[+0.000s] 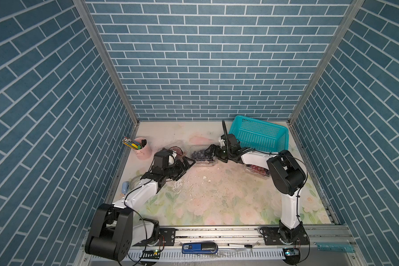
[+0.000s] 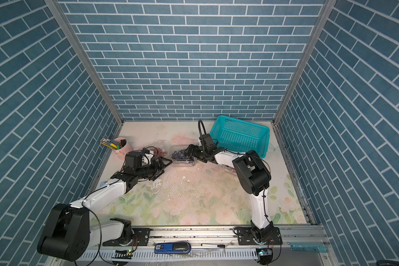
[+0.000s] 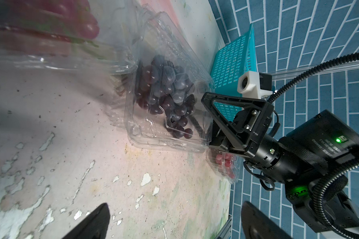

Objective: Pack grapes into containers
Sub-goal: Move the packing box to the center of the board.

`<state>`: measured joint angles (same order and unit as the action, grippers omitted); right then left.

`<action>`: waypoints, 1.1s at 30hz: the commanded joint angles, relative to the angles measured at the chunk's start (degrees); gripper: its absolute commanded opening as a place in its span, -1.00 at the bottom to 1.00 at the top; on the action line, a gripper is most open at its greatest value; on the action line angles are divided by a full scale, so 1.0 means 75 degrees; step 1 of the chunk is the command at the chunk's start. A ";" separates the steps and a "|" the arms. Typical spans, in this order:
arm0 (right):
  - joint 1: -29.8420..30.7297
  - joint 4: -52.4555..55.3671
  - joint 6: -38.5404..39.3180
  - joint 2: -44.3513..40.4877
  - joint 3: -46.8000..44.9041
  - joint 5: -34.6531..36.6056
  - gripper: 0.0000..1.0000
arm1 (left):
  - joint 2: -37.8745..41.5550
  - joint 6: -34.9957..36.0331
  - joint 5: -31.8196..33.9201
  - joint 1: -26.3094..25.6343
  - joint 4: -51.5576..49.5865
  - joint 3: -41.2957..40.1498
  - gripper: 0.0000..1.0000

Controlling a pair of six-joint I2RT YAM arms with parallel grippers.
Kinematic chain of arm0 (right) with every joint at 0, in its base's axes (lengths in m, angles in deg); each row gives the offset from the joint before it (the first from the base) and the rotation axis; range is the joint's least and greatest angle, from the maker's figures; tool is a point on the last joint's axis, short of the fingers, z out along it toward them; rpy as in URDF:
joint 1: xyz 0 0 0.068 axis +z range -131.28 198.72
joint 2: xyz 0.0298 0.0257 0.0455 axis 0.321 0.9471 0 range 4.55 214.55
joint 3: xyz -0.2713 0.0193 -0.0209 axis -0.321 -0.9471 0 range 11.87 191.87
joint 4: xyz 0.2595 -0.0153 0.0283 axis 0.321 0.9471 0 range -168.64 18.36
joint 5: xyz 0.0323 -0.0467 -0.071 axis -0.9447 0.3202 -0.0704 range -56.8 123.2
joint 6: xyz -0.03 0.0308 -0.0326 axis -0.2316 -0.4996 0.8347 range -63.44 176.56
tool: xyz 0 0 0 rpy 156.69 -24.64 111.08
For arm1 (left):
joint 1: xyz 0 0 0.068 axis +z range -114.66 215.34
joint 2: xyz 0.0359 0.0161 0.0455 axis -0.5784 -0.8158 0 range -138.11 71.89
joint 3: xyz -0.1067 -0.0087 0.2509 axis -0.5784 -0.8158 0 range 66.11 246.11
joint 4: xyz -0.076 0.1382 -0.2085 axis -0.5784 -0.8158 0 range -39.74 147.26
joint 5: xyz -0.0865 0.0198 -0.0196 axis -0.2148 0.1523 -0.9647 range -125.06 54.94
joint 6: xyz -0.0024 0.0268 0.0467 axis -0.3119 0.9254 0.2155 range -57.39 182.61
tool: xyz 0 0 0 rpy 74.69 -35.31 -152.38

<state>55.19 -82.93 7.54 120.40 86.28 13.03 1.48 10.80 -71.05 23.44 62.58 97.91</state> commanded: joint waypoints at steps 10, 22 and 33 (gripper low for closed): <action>-0.0384 0.1976 0.1994 -0.2057 -0.0342 0.1079 0.97 | 0.0347 0.0669 0.0108 0.0053 -0.0460 0.0395 0.99; -0.1228 0.4687 0.2914 -0.5729 -0.1921 0.3540 0.97 | 0.0296 0.1189 0.0487 -0.0708 -0.0577 0.1158 0.99; -0.3368 0.5346 0.2524 -0.7823 -0.4111 0.3118 0.97 | -0.0881 0.1165 0.0713 -0.1949 0.0075 0.2076 0.99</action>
<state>32.35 -44.44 26.89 61.34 58.07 39.48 -4.14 18.69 -66.18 9.58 61.45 112.03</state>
